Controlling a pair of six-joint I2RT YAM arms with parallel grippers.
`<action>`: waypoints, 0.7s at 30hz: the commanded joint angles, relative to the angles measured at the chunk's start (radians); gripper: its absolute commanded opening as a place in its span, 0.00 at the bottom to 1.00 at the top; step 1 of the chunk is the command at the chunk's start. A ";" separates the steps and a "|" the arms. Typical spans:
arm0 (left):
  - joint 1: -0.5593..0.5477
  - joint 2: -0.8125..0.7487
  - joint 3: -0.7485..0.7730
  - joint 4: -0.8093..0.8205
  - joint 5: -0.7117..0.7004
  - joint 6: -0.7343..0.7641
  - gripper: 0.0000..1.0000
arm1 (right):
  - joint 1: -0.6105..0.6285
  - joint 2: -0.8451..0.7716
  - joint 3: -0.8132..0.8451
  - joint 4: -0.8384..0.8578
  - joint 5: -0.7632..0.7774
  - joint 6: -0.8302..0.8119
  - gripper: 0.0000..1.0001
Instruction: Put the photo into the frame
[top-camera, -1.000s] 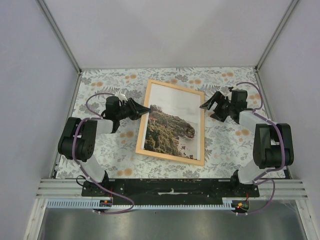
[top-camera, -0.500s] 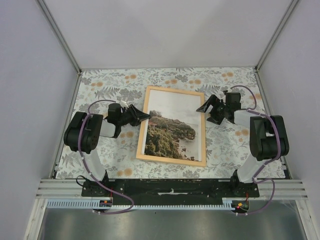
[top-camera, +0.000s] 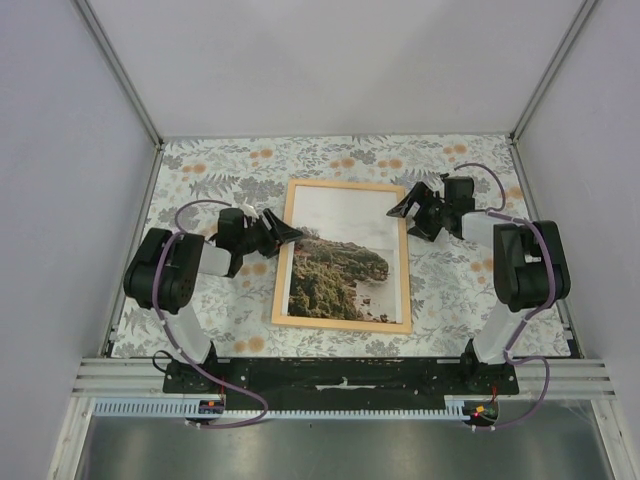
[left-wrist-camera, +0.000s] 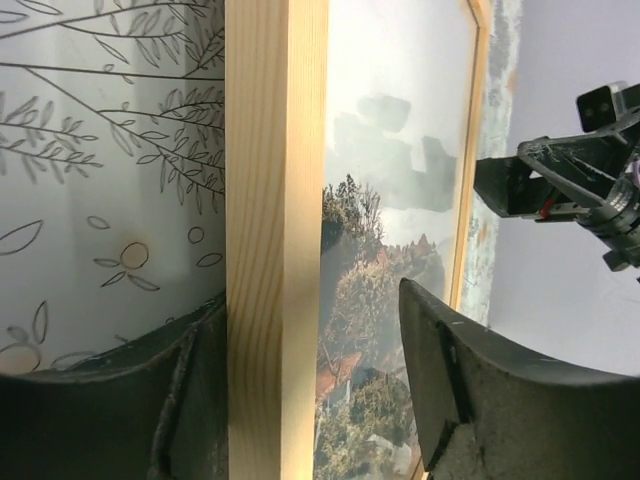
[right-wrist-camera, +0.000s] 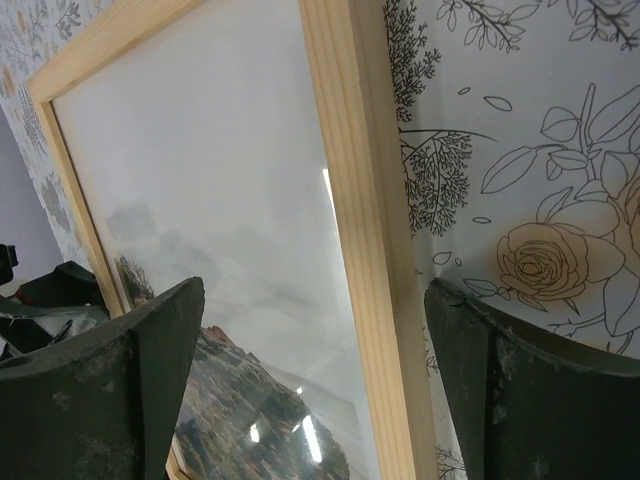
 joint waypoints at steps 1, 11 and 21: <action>0.006 -0.092 0.031 -0.299 -0.183 0.187 0.70 | 0.004 0.027 0.068 -0.007 0.001 -0.016 0.98; 0.005 -0.204 0.068 -0.554 -0.352 0.303 0.74 | 0.013 0.059 0.135 -0.037 -0.010 -0.024 0.98; -0.039 -0.244 0.082 -0.620 -0.392 0.309 0.74 | 0.042 0.087 0.203 -0.088 -0.011 -0.033 0.98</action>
